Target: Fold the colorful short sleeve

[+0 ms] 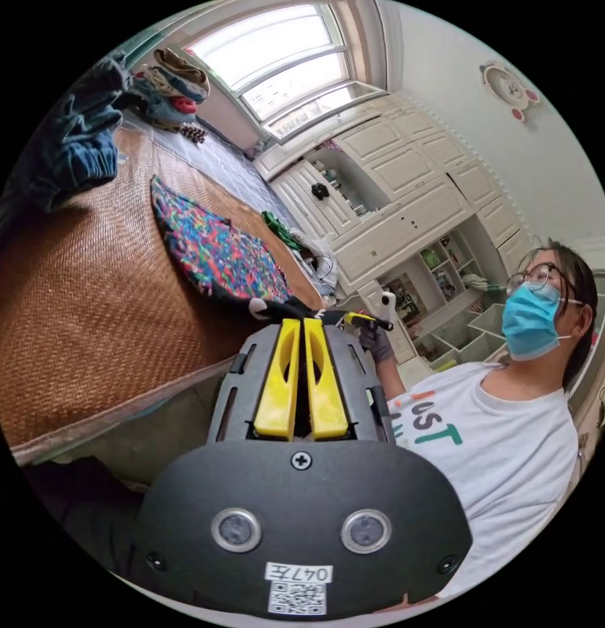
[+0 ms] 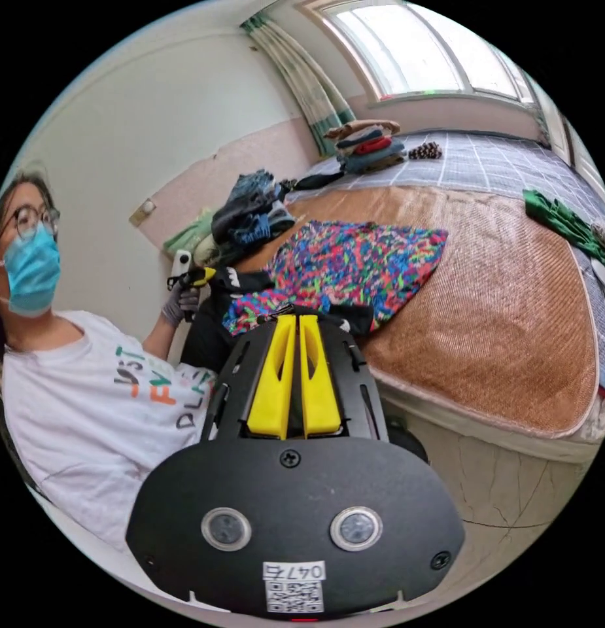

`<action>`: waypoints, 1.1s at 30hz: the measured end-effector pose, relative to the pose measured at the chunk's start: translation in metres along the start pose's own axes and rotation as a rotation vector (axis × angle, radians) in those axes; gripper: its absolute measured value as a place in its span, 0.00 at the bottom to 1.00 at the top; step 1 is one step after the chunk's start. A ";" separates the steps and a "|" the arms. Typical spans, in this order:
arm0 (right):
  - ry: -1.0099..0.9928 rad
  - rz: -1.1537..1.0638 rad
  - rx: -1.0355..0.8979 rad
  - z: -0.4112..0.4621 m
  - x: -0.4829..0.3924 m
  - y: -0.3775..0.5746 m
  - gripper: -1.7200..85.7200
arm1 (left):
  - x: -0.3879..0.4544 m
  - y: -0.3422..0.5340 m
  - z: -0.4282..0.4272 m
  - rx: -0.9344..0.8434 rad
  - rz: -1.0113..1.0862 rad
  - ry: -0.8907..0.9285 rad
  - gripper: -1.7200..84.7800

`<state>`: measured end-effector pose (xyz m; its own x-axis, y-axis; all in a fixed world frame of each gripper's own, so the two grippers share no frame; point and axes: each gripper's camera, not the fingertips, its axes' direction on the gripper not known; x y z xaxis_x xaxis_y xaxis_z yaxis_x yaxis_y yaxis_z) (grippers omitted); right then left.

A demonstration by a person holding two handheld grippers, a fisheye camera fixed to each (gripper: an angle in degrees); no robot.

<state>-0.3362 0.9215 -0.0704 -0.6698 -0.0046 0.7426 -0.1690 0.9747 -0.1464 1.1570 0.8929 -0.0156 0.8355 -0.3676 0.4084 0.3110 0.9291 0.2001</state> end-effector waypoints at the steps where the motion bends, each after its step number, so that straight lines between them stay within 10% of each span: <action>1: -0.008 0.040 0.050 -0.003 0.021 -0.016 0.01 | -0.002 -0.008 0.000 0.023 -0.013 -0.008 0.01; 12: -0.019 0.490 0.130 0.108 0.266 -0.144 0.11 | -0.123 -0.195 0.071 0.168 -0.389 -0.354 0.15; 25: 0.349 0.157 0.026 0.127 0.142 -0.124 0.06 | 0.015 -0.111 0.064 -0.017 0.048 -0.769 0.16; 33: 0.197 -0.229 -0.094 0.219 0.018 -0.236 0.01 | 0.020 -0.101 0.081 -0.038 0.055 -0.753 0.16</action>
<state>-0.4663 0.6424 -0.1658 -0.4671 -0.1918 0.8631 -0.2252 0.9698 0.0936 1.1051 0.7887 0.0446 0.3191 -0.2359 0.9179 0.3046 0.9427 0.1364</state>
